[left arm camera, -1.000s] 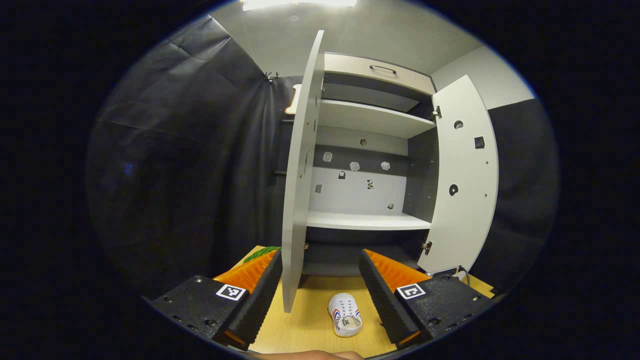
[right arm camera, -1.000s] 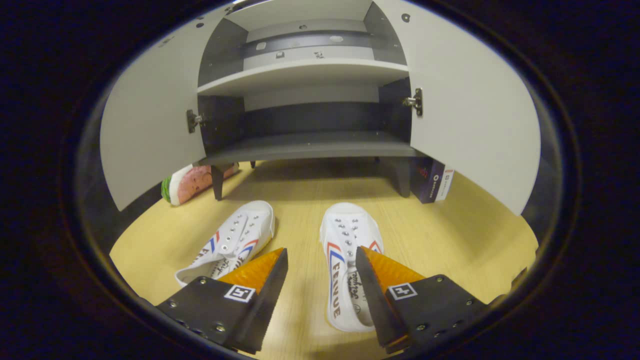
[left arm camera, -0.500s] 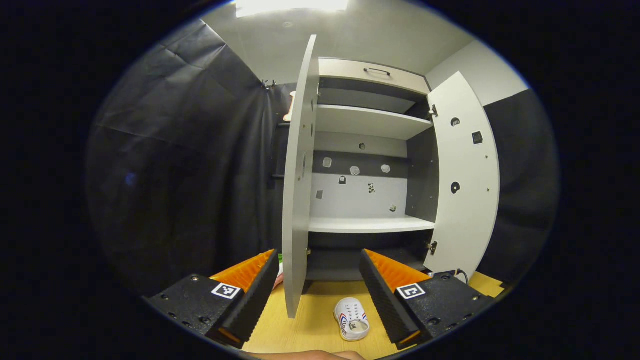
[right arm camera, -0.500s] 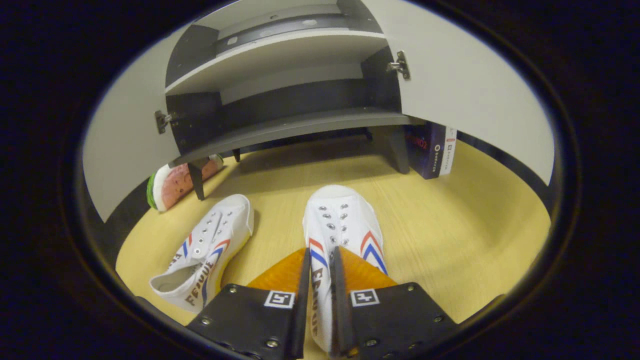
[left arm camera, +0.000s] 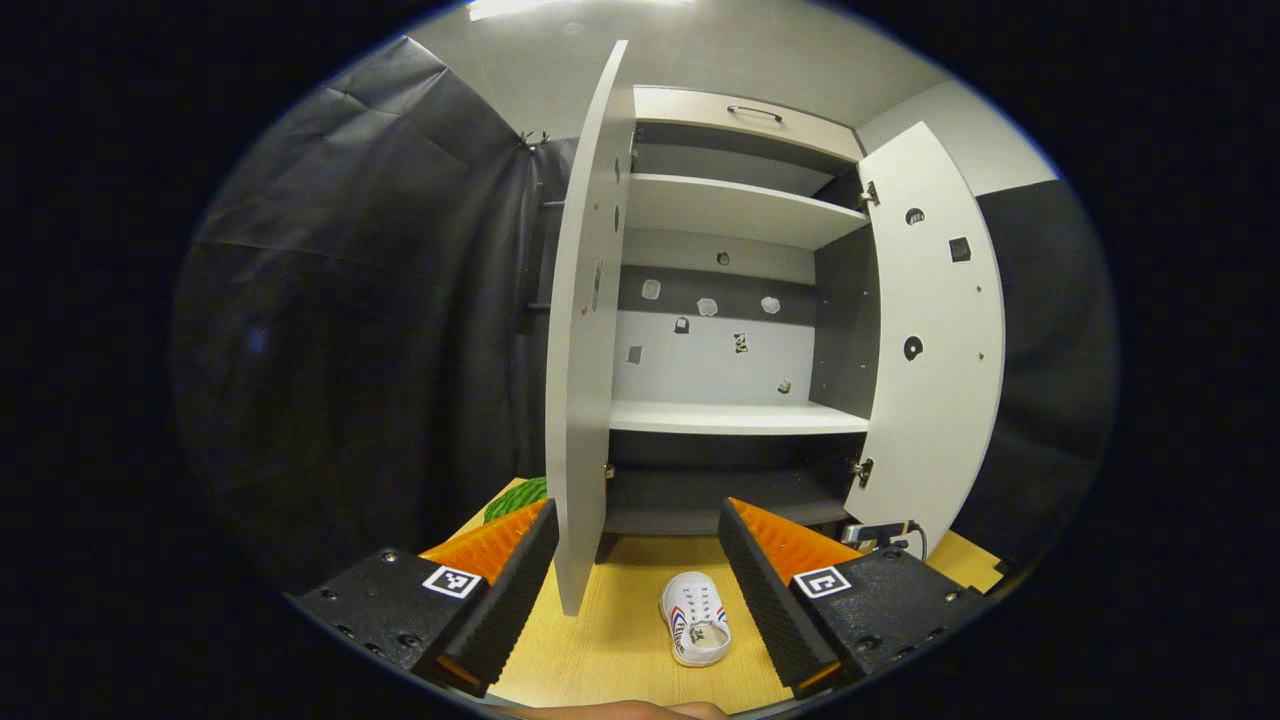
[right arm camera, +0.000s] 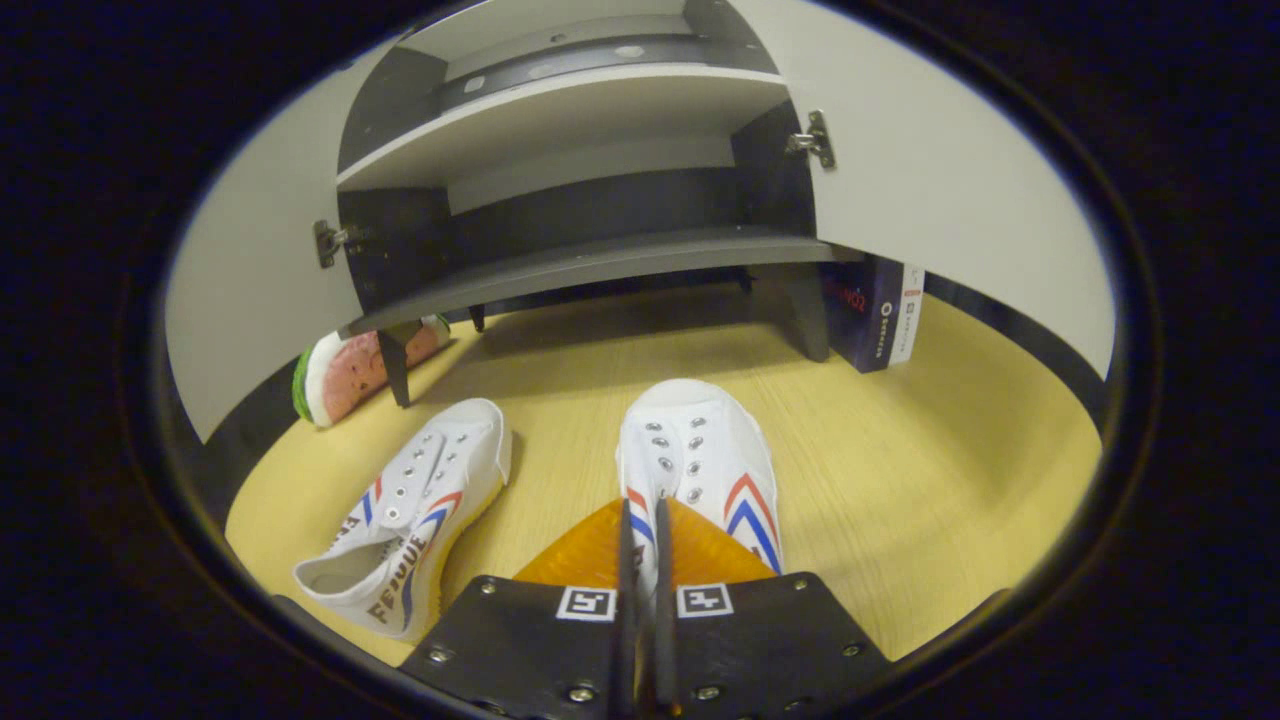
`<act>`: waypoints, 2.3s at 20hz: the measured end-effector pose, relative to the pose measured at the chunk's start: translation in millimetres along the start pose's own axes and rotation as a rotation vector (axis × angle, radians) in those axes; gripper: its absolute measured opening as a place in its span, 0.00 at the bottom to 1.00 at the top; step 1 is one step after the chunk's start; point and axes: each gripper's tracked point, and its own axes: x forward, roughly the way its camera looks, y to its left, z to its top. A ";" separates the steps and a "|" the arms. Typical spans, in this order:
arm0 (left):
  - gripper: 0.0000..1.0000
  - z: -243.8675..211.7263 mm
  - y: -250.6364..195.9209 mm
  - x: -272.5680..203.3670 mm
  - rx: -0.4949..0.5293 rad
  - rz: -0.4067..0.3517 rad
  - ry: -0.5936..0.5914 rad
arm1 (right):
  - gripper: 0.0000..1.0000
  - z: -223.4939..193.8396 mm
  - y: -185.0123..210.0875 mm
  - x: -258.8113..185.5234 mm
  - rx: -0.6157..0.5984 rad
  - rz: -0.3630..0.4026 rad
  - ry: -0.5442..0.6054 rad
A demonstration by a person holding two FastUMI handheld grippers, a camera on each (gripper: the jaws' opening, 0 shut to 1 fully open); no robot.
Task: Grab one shoe with the right hand and put it into the shoe cabinet, grab the other shoe with the left hand and put it into the shoe cabinet; then close the right door with the right hand and the left door with the left hand.
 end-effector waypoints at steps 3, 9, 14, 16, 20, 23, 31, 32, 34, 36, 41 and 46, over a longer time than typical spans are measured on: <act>0.98 -1.3 5.4 0.5 0.012 0.006 -0.007 | 0.08 5.5 6.6 -2.2 0.105 0.077 -0.072; 0.98 -6.4 13.3 5.1 0.007 0.010 -0.011 | 0.00 14.1 10.7 -21.9 0.030 0.097 -0.127; 0.98 -16.9 17.9 10.6 0.002 0.022 0.021 | 0.00 14.9 7.4 -34.3 0.086 0.133 -0.083; 0.98 -19.9 18.7 12.4 0.007 0.022 0.026 | 0.00 28.9 11.7 -47.6 0.089 0.167 -0.126; 0.98 -16.7 16.8 10.3 0.013 0.014 0.000 | 0.00 56.4 28.9 -84.0 0.124 0.240 -0.202; 0.98 -16.0 11.5 7.7 0.023 -0.005 -0.014 | 0.00 95.3 35.3 -119.9 0.090 0.226 -0.287; 0.95 -4.6 -15.1 20.1 0.030 -0.068 -0.060 | 0.00 224.3 53.4 -204.7 -0.043 0.194 -0.478; 0.98 -1.3 -19.2 25.4 0.037 -0.072 -0.061 | 0.00 241.7 54.9 -210.2 -0.051 0.191 -0.494; 0.98 8.2 -28.2 35.2 0.052 -0.086 -0.070 | 0.01 271.2 57.0 -221.9 -0.062 0.179 -0.515; 0.98 19.7 -37.3 44.6 0.060 -0.101 -0.097 | 0.01 306.0 64.9 -229.5 -0.079 0.184 -0.541; 0.97 45.9 -55.1 67.1 0.058 -0.129 -0.171 | 0.01 381.5 74.3 -224.9 -0.133 0.165 -0.557; 0.95 47.7 -75.0 89.5 0.033 -0.189 -0.162 | 0.01 453.9 79.3 -185.2 -0.191 0.088 -0.560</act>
